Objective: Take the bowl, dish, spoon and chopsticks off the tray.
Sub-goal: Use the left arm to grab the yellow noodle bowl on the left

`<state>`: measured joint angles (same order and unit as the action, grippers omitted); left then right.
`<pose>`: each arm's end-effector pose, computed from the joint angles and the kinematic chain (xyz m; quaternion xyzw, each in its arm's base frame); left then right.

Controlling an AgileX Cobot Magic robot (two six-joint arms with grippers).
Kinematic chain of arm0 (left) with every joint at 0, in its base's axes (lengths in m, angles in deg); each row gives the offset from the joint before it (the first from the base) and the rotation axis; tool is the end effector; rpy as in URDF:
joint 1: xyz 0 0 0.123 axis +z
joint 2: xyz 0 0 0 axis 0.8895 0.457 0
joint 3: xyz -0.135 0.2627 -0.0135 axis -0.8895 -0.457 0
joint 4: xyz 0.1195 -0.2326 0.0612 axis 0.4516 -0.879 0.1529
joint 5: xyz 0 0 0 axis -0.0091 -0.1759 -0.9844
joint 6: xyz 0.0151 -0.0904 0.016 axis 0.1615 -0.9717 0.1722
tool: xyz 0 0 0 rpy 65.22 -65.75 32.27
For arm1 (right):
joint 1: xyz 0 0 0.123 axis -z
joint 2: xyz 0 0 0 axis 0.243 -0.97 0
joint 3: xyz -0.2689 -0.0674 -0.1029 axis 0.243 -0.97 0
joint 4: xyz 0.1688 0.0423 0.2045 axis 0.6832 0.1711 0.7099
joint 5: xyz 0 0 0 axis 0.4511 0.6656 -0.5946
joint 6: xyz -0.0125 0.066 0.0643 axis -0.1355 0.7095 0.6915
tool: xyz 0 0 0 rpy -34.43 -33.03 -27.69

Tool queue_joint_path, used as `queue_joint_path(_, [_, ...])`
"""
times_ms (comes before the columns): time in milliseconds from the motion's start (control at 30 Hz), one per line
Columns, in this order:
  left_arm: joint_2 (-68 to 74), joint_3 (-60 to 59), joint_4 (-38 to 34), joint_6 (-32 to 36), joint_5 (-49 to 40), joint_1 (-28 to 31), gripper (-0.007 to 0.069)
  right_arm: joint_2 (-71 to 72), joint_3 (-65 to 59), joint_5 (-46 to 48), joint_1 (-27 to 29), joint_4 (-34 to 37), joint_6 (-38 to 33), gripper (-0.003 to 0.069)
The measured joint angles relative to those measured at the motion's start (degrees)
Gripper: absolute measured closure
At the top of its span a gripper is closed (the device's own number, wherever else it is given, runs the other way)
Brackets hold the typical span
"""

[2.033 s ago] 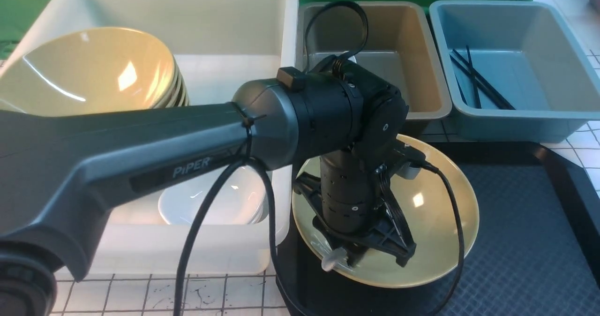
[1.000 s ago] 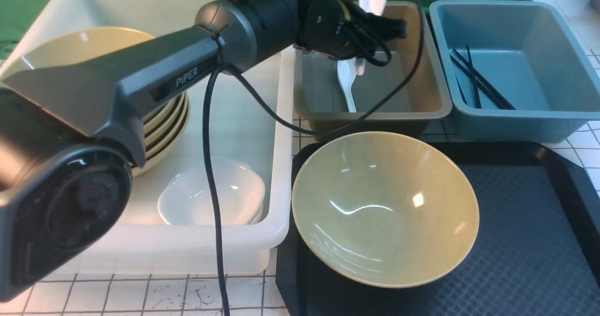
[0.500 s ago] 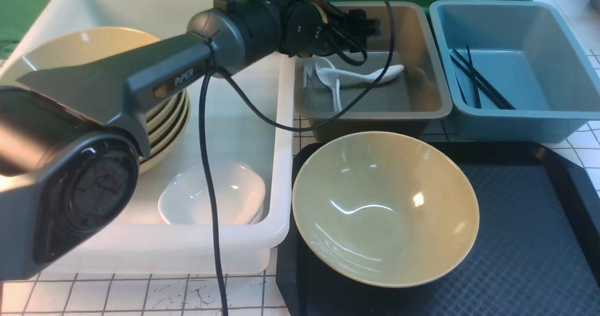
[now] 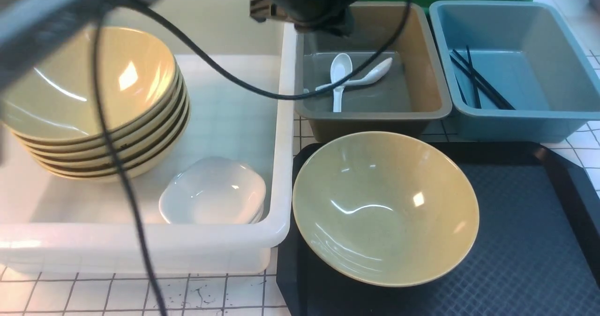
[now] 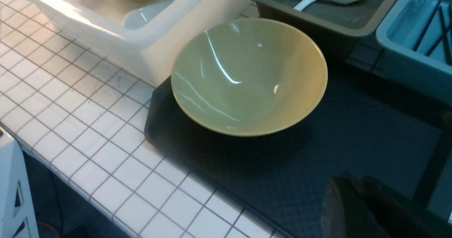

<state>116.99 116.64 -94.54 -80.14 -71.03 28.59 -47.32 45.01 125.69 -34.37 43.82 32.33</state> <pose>0.3646 -0.2631 0.3871 0.1716 0.9048 -0.2194 0.3221 0.0164 -0.0122 0.4181 -0.1991 0.8092 0.1969 0.5166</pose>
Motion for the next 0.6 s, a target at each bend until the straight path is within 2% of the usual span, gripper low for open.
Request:
queue_joint_path(167, [-5.7, -5.6, -0.2, 2.3, -5.1, -7.8, 0.0625, 0.3, 0.0, 0.1, 0.0, -0.1, -1.2, 0.0602])
queue_joint_path(267, [-7.1, -12.3, -0.2, 4.4, -7.2, -14.5, 0.0625, 1.4, 0.0, 0.1, 0.0, -0.6, -1.4, 0.0602])
queue_joint_path(433, [-5.8, -22.7, 0.0, 8.7, -5.0, -22.2, 0.0613, 3.7, 0.0, 0.1, 0.0, -1.3, -1.4, 0.0599])
queue_joint_path(600, [-3.5, -26.0, 0.2, 14.1, 0.6, -25.7, 0.0424, 4.8, 0.3, 0.1, 0.0, -1.3, -1.4, 0.0592])
